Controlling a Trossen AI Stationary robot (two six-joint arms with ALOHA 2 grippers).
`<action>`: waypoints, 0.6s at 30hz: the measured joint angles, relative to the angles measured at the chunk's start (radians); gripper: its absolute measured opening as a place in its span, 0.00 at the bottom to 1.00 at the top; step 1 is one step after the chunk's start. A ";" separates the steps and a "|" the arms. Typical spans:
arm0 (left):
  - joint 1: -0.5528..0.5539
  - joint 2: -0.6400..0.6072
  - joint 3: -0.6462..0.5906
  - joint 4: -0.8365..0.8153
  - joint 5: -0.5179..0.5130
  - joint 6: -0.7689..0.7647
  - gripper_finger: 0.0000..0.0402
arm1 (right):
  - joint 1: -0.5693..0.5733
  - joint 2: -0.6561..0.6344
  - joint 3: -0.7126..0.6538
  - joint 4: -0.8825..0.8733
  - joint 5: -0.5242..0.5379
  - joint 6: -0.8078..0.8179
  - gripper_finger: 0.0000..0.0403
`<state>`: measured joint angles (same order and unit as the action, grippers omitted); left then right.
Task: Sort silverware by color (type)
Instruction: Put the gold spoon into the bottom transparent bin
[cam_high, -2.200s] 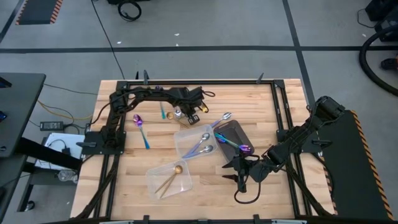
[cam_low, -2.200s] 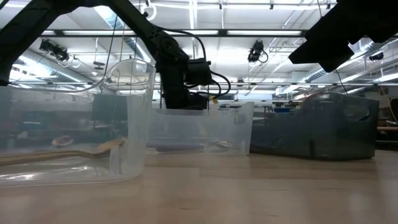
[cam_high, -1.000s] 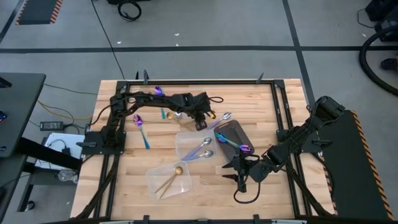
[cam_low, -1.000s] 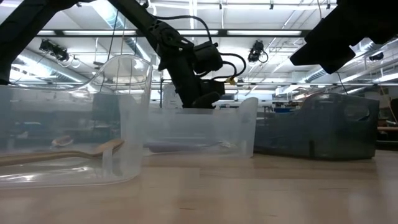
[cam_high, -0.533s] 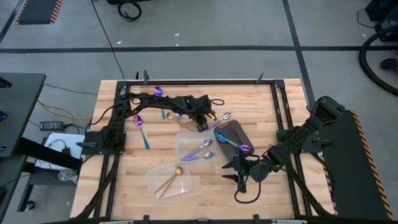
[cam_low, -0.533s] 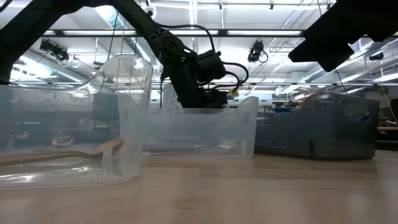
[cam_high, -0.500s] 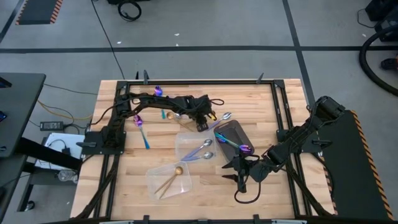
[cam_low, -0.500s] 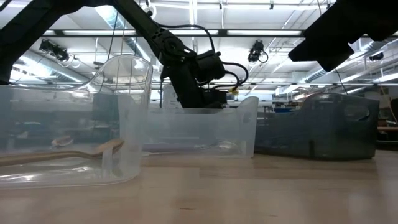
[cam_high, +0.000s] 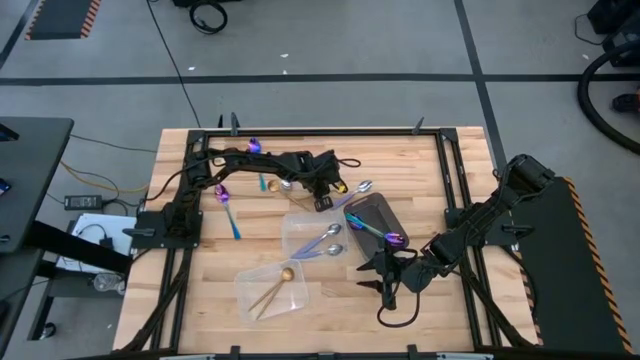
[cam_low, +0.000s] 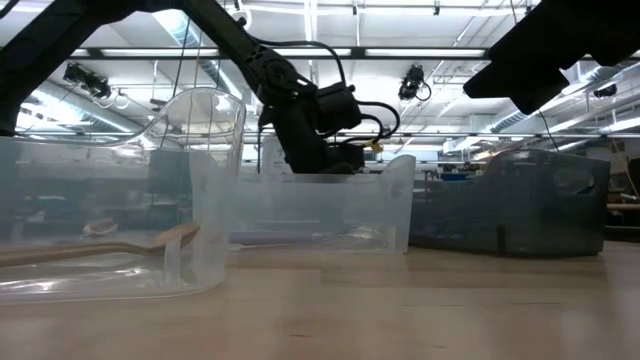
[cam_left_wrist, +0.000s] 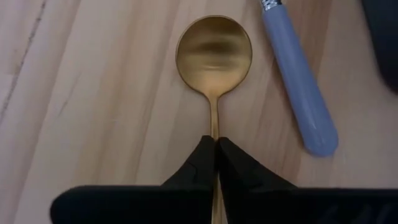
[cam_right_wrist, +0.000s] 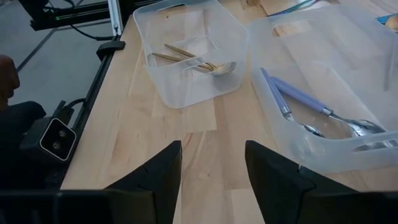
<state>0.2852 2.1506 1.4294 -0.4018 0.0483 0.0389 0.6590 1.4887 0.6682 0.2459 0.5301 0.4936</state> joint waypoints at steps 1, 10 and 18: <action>0.000 -0.002 0.005 -0.005 0.000 0.001 0.03 | 0.000 0.000 0.000 0.000 0.000 -0.001 0.46; -0.003 -0.053 0.037 -0.015 -0.019 0.011 0.03 | 0.000 0.000 0.000 -0.008 0.000 -0.002 0.46; -0.008 -0.055 0.035 -0.054 -0.025 0.020 0.02 | 0.000 0.000 0.000 -0.010 0.000 0.000 0.46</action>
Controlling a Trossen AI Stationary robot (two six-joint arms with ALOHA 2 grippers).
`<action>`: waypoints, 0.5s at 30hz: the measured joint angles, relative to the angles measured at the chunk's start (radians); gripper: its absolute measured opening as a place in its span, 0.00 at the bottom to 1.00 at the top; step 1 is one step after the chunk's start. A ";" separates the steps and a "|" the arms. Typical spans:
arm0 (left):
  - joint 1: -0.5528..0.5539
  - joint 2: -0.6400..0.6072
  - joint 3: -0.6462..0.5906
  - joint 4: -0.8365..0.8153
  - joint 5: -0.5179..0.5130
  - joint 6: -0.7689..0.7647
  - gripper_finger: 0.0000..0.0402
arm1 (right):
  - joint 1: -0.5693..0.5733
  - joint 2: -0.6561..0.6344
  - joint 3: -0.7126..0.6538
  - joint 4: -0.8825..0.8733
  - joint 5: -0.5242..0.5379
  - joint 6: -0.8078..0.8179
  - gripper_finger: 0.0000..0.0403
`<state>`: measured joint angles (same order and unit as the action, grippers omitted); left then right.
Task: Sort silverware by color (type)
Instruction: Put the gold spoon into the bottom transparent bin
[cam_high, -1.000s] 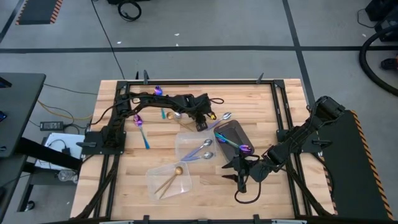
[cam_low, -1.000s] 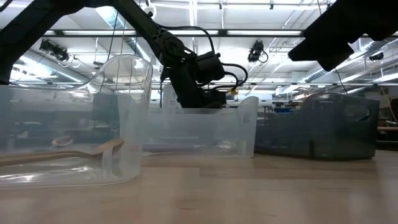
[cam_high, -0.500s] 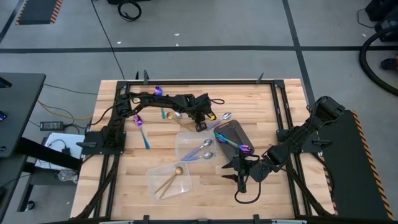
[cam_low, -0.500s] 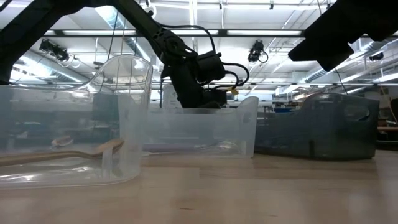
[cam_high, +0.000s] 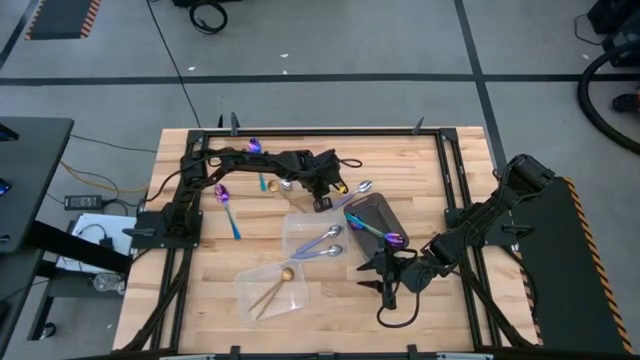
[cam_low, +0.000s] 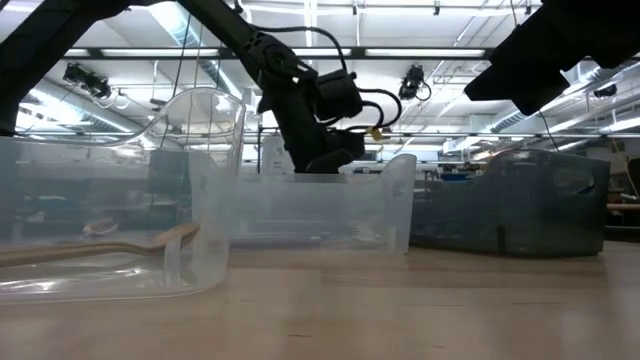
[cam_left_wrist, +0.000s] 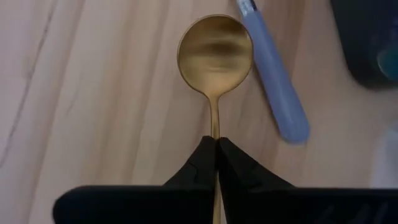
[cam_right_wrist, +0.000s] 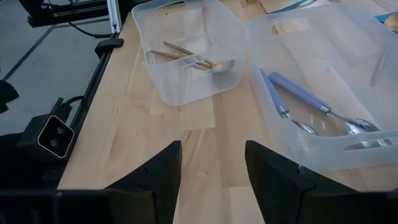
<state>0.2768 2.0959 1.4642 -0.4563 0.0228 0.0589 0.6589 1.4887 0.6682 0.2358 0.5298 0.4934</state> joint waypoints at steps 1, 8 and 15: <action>0.000 -0.007 0.000 -0.010 -0.001 0.000 0.02 | 0.000 0.000 0.000 -0.002 0.000 0.000 0.46; -0.007 -0.095 0.000 -0.016 -0.012 -0.004 0.02 | 0.000 -0.003 0.000 -0.013 0.001 0.001 0.46; -0.044 -0.262 0.001 -0.124 -0.021 -0.045 0.02 | 0.000 -0.003 0.000 -0.013 0.001 -0.012 0.46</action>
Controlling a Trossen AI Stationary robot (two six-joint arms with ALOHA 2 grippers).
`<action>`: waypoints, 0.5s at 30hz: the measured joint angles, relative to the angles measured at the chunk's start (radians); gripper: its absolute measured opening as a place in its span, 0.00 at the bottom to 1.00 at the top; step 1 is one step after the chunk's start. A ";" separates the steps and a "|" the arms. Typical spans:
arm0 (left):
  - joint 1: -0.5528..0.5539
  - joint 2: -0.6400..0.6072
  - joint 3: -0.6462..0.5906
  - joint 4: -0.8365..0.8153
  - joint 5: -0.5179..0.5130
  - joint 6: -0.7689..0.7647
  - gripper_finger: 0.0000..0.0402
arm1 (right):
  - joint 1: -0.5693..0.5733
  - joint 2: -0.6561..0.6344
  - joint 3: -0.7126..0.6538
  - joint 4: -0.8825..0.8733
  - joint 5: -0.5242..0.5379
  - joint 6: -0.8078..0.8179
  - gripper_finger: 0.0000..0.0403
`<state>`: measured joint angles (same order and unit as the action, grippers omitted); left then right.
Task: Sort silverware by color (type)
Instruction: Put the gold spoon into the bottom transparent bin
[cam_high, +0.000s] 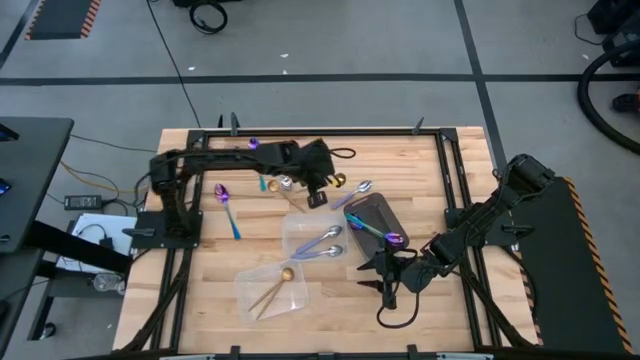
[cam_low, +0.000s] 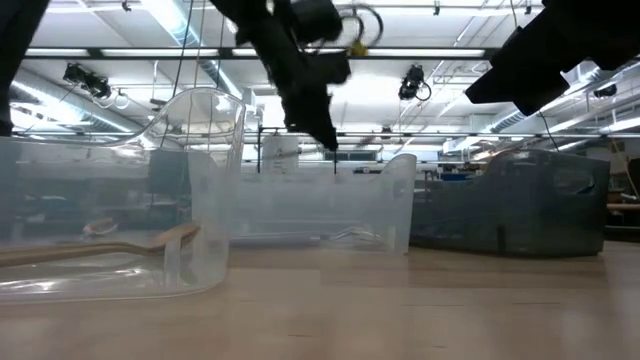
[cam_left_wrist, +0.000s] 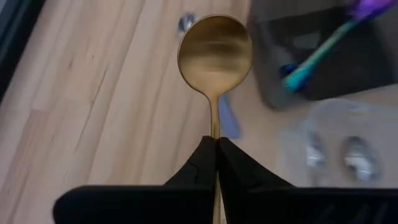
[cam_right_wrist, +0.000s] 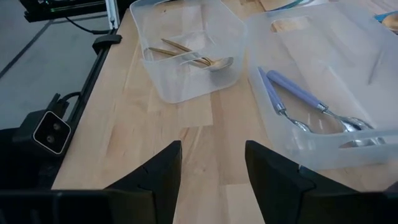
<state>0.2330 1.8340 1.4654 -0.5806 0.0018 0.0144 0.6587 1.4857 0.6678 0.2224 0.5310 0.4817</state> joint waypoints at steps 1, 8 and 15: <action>-0.008 -0.026 0.000 -0.010 0.000 -0.010 0.02 | -0.001 0.000 0.000 0.002 0.000 -0.008 0.46; -0.110 -0.142 0.001 -0.137 -0.061 -0.052 0.02 | -0.007 0.000 0.000 0.005 0.001 -0.050 0.46; -0.228 -0.164 0.001 -0.284 -0.093 -0.120 0.02 | -0.012 0.000 0.000 0.019 0.000 -0.067 0.46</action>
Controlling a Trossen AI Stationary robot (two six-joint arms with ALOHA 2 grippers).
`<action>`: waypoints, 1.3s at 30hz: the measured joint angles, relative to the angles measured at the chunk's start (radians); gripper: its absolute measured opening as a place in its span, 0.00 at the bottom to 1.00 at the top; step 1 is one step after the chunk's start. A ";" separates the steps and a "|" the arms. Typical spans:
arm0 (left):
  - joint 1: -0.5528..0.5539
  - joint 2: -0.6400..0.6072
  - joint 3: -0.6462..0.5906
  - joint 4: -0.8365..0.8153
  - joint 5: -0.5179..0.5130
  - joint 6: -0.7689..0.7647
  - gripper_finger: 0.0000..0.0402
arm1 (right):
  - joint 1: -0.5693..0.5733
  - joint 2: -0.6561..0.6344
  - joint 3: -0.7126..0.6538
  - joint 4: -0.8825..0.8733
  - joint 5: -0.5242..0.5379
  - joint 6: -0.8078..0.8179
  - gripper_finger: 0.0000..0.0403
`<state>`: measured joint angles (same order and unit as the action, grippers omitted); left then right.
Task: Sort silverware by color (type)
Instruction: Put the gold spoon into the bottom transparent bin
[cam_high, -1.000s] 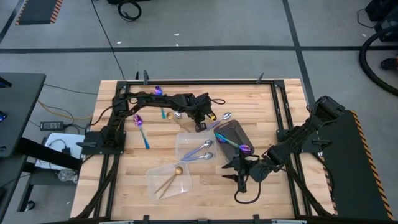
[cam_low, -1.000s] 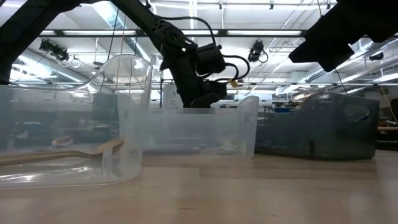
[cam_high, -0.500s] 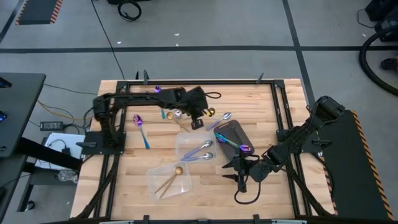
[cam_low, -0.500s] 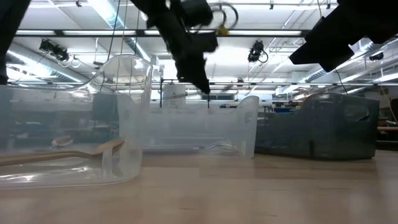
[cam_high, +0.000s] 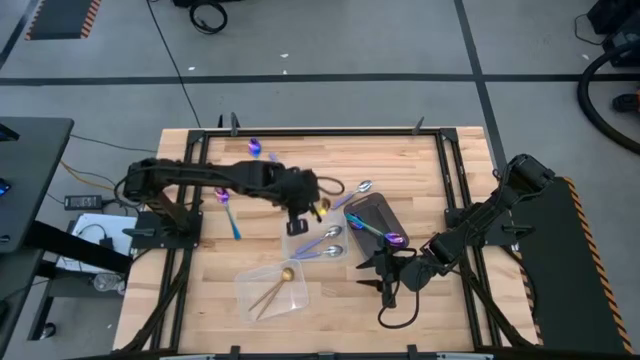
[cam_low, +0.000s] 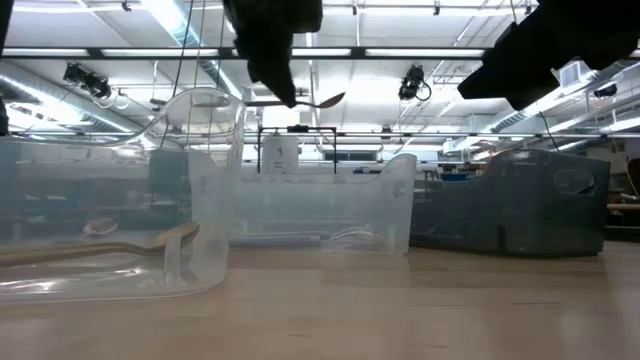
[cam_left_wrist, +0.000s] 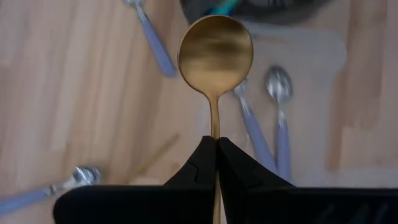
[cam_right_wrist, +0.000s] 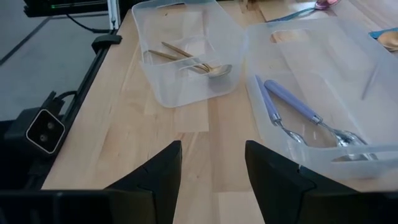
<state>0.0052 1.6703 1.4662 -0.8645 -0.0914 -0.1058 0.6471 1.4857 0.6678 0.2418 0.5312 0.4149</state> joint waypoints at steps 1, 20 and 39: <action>-0.016 0.000 0.000 -0.017 -0.002 -0.014 0.02 | -0.001 0.000 0.000 0.002 0.000 0.000 0.46; -0.358 -0.053 -0.002 -0.200 -0.203 -0.345 0.02 | -0.001 -0.015 0.000 0.003 -0.001 -0.015 0.46; -0.700 -0.054 -0.002 -0.216 -0.363 -0.910 0.02 | -0.054 -0.065 0.000 0.020 -0.001 -0.128 0.46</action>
<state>-0.6947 1.6164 1.4647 -1.0800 -0.4540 -1.0160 0.5931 1.4204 0.6682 0.2614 0.5304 0.2869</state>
